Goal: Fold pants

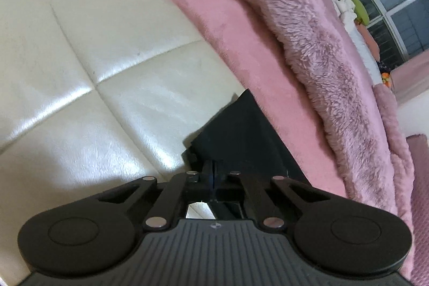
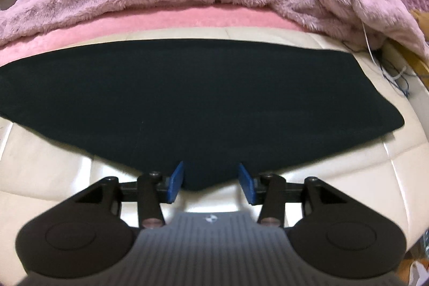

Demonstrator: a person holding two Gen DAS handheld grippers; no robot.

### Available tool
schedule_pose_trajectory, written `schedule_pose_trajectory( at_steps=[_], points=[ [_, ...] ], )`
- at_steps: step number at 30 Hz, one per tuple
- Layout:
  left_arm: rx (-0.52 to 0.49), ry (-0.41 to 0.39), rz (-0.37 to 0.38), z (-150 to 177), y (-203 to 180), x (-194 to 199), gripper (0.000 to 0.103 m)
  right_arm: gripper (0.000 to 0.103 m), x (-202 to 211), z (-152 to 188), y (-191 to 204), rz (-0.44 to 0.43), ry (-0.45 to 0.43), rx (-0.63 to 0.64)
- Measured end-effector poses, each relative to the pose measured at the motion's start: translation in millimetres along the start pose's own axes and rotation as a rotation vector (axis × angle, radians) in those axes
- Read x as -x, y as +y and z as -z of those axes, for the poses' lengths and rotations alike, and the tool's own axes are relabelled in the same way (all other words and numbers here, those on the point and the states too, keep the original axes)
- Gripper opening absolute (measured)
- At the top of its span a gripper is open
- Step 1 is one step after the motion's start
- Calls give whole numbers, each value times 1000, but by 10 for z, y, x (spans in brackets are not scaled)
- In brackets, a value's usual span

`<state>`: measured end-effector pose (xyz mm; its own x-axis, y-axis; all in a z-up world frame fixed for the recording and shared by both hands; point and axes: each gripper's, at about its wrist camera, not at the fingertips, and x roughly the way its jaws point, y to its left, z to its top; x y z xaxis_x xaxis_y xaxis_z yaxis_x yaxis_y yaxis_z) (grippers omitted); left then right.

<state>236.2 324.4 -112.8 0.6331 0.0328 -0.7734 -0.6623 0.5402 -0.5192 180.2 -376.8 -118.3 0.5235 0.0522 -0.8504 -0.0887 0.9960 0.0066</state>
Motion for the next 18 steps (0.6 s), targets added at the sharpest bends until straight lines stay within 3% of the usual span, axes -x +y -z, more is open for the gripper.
schedule_pose_trajectory(
  at_steps=[6,9,10,11,12,14,16,18],
  points=[
    [-66,1,-21,-36,-80,23,0,51,14,224,271,4,42,91],
    [-90,1,-25,-51,-105,26,0,50,-77,218,327,36,34,53],
    [-97,0,-26,-59,-111,34,0,48,-110,199,318,35,27,26],
    [-109,-6,-28,-68,-116,67,0,33,-152,172,298,30,29,-5],
    [-126,-14,-26,-82,-126,114,0,0,-177,156,288,26,33,-24],
    [-186,-11,-29,-121,-147,235,0,0,-141,129,214,9,14,-57],
    [-269,-15,-103,-152,-134,336,0,0,-62,134,166,19,6,-60],
    [-274,2,-123,-197,20,399,0,0,-26,140,108,28,22,-60]
  ],
)
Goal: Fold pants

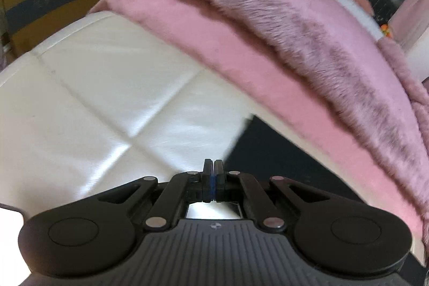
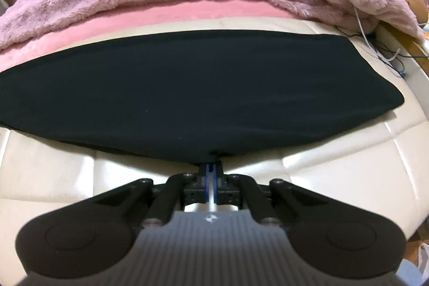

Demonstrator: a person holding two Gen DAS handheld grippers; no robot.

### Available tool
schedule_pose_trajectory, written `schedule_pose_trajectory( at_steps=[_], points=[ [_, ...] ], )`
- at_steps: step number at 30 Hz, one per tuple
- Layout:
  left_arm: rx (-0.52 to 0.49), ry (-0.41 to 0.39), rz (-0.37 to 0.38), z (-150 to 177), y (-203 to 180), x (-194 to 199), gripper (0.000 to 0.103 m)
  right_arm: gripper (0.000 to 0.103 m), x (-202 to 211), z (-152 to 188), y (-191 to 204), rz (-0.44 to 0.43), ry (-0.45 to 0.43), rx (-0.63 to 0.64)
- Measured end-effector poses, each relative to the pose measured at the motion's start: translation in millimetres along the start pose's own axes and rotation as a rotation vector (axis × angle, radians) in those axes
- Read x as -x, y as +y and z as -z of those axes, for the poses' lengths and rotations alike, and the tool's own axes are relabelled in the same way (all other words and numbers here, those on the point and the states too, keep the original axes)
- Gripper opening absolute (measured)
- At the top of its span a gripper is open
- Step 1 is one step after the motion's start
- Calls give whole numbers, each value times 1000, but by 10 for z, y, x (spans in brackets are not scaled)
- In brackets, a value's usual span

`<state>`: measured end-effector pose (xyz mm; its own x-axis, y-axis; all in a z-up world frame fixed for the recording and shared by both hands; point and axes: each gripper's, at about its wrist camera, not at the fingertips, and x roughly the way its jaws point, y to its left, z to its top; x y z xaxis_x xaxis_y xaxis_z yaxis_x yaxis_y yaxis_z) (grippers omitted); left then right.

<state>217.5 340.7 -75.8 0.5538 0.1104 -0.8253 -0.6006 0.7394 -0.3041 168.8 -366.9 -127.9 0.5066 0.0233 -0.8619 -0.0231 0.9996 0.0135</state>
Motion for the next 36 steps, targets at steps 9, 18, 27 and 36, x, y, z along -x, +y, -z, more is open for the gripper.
schedule_pose_trajectory(
  at_steps=[9,18,27,36],
  points=[
    [160,86,226,183,166,2,23,0,-86,58,-52,2,17,-2],
    [185,63,144,389,-34,-240,15,0,-42,52,-57,-9,13,5],
    [75,-20,44,356,-219,-122,0,0,45,47,-124,24,-31,-38],
    [37,48,27,387,-140,-119,0,0,-76,117,-143,30,48,-50]
  ],
)
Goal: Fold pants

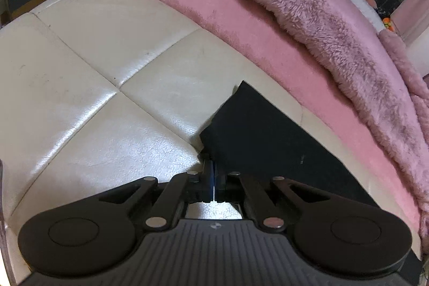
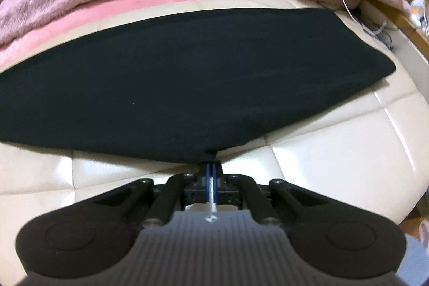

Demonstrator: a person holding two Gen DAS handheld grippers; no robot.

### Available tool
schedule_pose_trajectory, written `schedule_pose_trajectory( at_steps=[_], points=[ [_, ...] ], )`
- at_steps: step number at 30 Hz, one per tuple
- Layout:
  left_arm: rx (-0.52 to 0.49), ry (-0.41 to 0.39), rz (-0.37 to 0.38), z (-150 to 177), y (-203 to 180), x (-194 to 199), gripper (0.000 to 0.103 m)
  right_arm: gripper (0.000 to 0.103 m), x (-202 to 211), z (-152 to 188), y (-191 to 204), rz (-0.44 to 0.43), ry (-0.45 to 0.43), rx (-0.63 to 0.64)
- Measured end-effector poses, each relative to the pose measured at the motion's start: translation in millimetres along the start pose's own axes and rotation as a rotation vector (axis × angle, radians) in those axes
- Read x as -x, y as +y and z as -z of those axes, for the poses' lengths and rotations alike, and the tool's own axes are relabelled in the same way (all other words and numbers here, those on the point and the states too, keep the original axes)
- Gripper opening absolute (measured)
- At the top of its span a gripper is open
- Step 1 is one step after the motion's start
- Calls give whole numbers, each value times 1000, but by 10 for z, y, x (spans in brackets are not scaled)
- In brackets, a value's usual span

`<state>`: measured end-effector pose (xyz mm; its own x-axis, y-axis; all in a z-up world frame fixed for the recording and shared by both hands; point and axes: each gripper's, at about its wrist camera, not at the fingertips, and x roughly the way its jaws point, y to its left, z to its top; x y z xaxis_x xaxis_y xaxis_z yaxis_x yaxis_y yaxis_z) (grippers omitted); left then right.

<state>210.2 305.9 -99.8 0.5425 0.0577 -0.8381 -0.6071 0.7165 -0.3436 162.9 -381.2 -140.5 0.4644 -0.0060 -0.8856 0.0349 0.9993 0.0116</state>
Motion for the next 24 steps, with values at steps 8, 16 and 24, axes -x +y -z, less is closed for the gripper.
schedule_pose_trajectory(
  at_steps=[8,16,24],
  points=[
    [-342,-51,-14,103,-107,220,18,3,18,-27,-7,-41,6,-2],
    [-804,-277,-231,494,85,555,20,4,115,-6,-26,-34,-20,-1],
    [-867,-282,-223,548,550,562,20,10,379,-48,138,26,-84,73]
  ],
)
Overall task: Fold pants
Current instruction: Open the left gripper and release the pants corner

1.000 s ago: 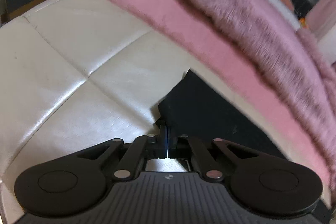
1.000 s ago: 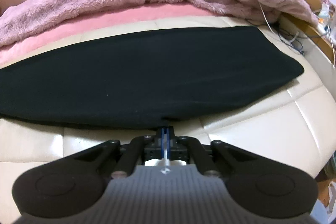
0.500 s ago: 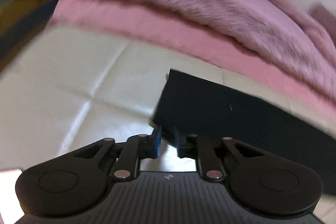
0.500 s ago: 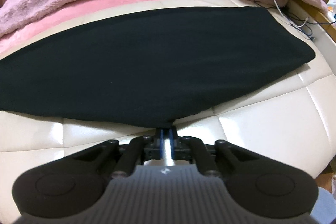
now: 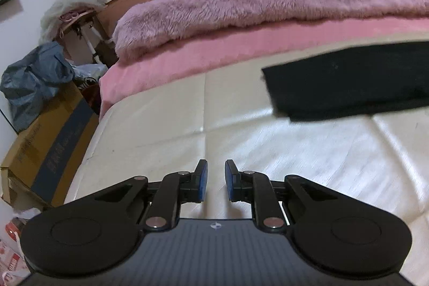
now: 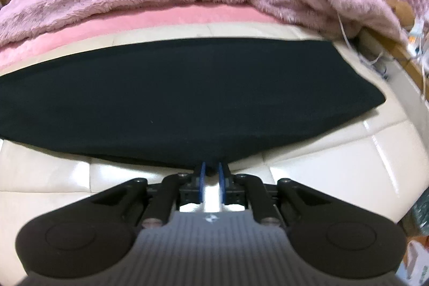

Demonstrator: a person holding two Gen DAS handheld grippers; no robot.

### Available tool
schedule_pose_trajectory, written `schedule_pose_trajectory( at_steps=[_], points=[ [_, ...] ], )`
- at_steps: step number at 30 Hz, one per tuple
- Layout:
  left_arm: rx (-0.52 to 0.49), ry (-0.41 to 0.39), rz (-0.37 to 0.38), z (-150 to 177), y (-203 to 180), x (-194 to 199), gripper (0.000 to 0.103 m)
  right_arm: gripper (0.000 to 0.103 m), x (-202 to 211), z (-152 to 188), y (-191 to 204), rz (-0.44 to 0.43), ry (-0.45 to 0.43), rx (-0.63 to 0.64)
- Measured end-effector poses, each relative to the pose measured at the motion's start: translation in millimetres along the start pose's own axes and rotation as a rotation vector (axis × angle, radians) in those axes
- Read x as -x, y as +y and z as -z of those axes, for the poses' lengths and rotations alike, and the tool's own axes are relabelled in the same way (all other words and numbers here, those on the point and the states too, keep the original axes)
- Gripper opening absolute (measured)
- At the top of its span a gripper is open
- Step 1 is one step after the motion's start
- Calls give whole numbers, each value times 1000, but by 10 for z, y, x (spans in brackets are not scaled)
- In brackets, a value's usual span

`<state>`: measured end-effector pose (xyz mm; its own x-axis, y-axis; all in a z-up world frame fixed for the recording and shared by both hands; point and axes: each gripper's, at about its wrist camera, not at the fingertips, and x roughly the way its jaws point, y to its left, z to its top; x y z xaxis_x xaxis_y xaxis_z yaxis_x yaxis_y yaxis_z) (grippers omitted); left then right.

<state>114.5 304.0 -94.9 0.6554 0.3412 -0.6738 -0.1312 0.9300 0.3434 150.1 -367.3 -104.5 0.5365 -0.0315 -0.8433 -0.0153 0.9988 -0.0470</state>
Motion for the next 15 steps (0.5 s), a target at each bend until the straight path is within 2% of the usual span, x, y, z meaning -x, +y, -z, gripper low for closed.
schedule_pose_trajectory(
  at_steps=[5,9,12,15],
  points=[
    [2,21,-4,105,106,-74,20,12,184,-93,184,21,-50,44],
    [11,-1,9,49,183,-91,20,20,247,-208,387,11,-88,94],
    [27,-43,8,-64,195,-87,29,21,224,-292,522,-2,-92,118],
    [53,-54,48,-192,174,-104,44,21,182,-345,618,-11,-88,125]
  ],
)
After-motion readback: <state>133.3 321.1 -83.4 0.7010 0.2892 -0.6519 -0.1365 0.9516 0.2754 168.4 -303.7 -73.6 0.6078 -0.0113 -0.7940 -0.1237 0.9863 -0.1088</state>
